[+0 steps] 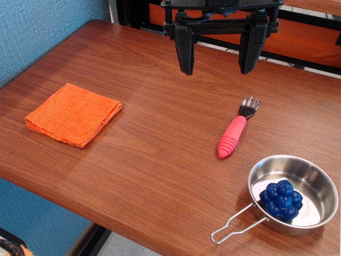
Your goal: Replace the grapes from the pan to the towel
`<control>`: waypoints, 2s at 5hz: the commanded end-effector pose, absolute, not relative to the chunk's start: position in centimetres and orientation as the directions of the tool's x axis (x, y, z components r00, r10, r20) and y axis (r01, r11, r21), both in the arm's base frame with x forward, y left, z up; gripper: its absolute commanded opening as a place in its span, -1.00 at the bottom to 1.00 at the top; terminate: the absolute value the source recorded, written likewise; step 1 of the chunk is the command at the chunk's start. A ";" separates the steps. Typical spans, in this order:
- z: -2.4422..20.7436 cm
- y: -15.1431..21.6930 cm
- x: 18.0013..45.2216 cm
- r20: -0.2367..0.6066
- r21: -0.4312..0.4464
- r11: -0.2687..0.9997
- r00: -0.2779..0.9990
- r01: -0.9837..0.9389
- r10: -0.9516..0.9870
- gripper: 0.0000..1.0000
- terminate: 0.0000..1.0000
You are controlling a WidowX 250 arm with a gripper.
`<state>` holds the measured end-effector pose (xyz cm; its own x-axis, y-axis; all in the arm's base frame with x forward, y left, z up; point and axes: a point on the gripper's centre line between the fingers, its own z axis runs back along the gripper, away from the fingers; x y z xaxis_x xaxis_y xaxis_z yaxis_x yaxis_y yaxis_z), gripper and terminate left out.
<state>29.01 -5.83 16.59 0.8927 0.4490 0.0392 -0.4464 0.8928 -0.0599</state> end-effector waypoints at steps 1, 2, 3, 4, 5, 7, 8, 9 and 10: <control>16.6 -5.8 29.0 0.039 -0.060 0.893 0.893 -0.446 0.449 1.00 -1.00; 15.8 -7.9 29.1 0.077 0.055 0.945 0.945 -0.323 0.318 1.00 -1.00; 14.4 -10.3 28.6 0.139 0.086 0.980 0.976 -0.181 0.168 1.00 -1.00; 12.7 -12.3 27.5 0.132 0.093 0.994 0.990 -0.053 0.040 1.00 -1.00; 10.2 -14.0 26.6 0.119 0.069 0.997 0.992 0.041 -0.049 1.00 -1.00; 7.9 -17.3 26.9 0.118 0.041 0.985 0.978 0.166 -0.170 1.00 -1.00; 6.2 -18.0 27.5 0.087 0.027 0.980 0.976 0.199 -0.201 1.00 -1.00; 5.2 -18.3 28.0 0.080 0.021 0.976 0.972 0.218 -0.219 1.00 -1.00; 5.0 -18.1 28.2 0.082 0.014 0.972 0.969 0.234 -0.234 1.00 -1.00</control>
